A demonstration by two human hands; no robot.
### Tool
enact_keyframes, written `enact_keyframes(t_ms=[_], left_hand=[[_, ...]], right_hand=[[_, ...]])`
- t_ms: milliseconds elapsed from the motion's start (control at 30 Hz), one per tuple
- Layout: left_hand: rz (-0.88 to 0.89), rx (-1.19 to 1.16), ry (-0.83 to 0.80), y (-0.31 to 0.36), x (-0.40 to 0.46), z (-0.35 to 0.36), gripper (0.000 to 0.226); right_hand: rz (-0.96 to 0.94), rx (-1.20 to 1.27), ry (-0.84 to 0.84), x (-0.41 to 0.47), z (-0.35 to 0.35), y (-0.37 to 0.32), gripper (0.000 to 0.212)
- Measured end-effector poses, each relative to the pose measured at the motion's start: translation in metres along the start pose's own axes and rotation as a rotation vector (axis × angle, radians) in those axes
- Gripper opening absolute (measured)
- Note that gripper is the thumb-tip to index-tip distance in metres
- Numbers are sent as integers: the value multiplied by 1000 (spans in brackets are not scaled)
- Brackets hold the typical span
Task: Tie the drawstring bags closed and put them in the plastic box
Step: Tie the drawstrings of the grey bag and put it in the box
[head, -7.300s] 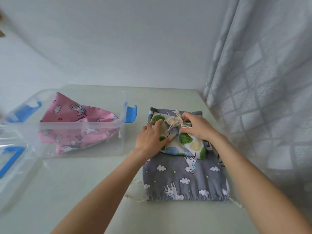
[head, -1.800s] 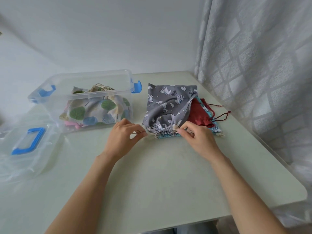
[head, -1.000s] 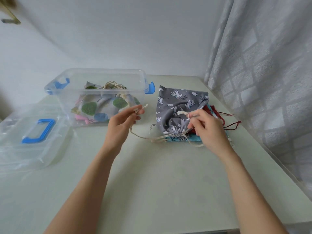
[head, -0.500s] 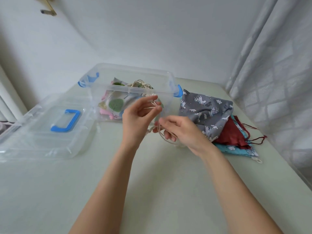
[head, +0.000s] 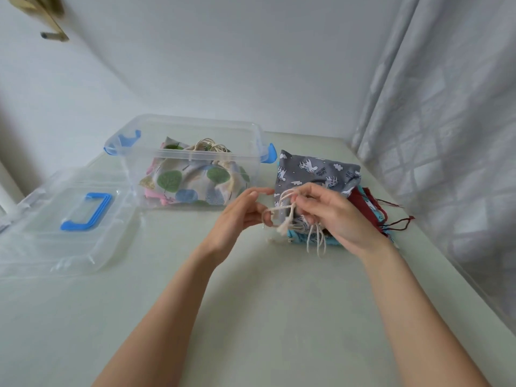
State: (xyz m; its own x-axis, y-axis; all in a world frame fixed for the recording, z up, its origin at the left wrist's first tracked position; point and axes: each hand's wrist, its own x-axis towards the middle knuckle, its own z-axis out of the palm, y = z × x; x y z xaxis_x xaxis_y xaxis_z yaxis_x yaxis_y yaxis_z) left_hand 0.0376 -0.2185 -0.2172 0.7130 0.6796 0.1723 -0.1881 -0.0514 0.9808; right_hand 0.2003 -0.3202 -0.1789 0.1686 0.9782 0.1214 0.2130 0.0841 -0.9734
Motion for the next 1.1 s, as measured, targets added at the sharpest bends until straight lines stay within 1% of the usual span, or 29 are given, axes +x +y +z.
enact_keyframes(t_ms=[67,100,133,167,233,267,333,367,467,600,733,767,833,900,933,967,1000,1033,1100], left_hand=[[-1,-46,38,1,-1,1,28],[-5,-62,40,1,-1,2,28],[-10,-71,33,2,-2,3,28],[-18,-74,15,3,-3,5,28],[-40,-66,-32,5,-4,9,24],[-53,-55,-45,4,-6,11,21],[-59,-24,-35,3,-5,16,21],[-49,-17,-17,2,-4,18,24],[40,34,26,0,-2,18,31],[150,171,61,-6,1,16,32],[174,181,74,-9,5,17,31],[178,205,90,-9,5,16,30],[209,326,139,-10,5,11,28],[243,452,197,-13,6,6,26],[246,476,240,-14,7,3,26],[231,453,292,-14,8,-1,24],[194,365,339,-12,8,-4,22],[137,208,365,-10,8,-5,21],[23,-160,342,-5,8,-5,19]], right_hand=[[-37,-226,-59,-8,-6,1,4],[-70,-324,-48,-10,-8,2,8],[-116,-407,-5,-10,-9,4,10],[-182,-479,73,-10,-8,5,11],[-360,-612,254,-7,-6,8,11],[-441,-663,302,-6,-4,10,11],[-569,-720,307,-1,0,14,10],[-603,-722,294,0,3,17,11],[-639,-658,279,3,9,23,14],[-610,-584,295,6,7,30,11],[-582,-555,289,5,7,34,11],[-566,-532,286,4,7,34,12],[-532,-489,295,4,7,35,11],[-437,-351,362,3,7,33,8],[-372,-212,403,3,5,32,7],[-309,-50,437,2,3,31,6],[-253,103,465,1,0,30,6],[-205,228,479,-1,-4,30,5],[-145,431,468,-4,-8,28,6]])
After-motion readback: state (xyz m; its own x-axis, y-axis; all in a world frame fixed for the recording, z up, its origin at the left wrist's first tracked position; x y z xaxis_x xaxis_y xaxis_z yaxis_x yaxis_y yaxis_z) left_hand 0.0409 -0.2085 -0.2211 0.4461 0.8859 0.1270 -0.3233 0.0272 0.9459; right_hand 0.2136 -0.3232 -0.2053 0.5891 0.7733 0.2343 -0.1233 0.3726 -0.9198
